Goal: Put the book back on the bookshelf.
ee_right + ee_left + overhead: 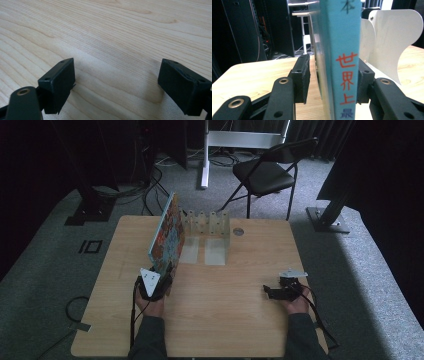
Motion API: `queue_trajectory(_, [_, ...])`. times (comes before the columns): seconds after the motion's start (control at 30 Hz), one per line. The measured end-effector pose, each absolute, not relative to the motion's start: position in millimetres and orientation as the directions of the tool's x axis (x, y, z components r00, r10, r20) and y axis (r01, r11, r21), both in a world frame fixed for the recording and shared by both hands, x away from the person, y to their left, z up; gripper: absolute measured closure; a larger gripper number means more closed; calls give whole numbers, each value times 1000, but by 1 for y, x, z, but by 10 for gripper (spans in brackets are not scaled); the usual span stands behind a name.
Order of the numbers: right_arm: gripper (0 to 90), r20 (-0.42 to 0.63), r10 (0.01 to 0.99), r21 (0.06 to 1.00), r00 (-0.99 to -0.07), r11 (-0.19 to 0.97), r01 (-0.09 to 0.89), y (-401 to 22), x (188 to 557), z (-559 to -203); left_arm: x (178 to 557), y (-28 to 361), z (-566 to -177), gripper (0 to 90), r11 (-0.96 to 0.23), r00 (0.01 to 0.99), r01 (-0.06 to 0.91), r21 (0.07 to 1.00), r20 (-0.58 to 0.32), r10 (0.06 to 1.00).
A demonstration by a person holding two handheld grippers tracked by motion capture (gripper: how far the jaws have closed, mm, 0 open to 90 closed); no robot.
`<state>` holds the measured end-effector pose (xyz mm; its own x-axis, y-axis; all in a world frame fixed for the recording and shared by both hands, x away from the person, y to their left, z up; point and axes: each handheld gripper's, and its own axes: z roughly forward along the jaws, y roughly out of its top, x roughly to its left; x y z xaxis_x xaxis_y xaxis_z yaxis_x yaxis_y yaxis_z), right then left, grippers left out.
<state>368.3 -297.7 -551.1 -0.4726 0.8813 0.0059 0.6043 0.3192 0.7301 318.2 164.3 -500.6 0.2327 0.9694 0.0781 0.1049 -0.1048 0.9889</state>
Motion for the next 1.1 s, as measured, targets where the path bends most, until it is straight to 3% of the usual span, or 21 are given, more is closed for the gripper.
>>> queue_trajectory(0.6, [140, 6, 881, 730, -473, 319, 604, -298, 368, -551, 302, 170, -504, 505, -125, 344, 153, 980, 65, 937])
queue_trajectory(1.1, [140, 6, 881, 730, -473, 320, 604, -298, 368, -551, 288, 179, -511, 496, -125, 352, 188, 974, 52, 934])
